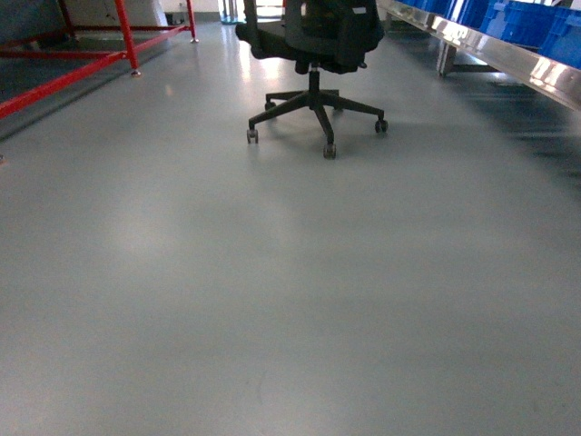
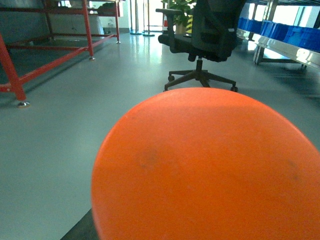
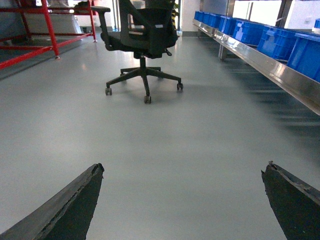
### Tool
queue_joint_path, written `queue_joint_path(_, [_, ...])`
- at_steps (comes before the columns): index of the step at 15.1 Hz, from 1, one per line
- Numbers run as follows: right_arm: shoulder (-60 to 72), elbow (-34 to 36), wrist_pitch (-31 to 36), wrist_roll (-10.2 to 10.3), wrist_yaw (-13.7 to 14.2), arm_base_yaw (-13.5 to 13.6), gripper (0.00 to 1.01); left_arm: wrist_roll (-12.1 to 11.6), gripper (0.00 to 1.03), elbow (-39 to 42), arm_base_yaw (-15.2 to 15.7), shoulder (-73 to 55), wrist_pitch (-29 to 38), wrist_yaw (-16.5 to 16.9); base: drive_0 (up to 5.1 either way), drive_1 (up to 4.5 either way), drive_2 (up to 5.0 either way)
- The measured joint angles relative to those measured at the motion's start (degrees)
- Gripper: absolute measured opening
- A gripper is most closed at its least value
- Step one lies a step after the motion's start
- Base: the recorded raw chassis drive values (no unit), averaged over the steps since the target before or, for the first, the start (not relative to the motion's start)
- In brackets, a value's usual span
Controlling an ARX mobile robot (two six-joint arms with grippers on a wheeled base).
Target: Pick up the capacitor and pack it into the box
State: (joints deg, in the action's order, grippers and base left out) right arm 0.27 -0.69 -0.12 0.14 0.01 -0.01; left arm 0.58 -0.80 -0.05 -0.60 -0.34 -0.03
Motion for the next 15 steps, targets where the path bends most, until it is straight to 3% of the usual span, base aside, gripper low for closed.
queue_joint_path(15, [0.0,0.0,-0.13,0.0,0.0,0.0,0.98,-0.02,0.44,0.0,0.02,0.0,-0.09,-0.02,-4.9,3.33,1.5])
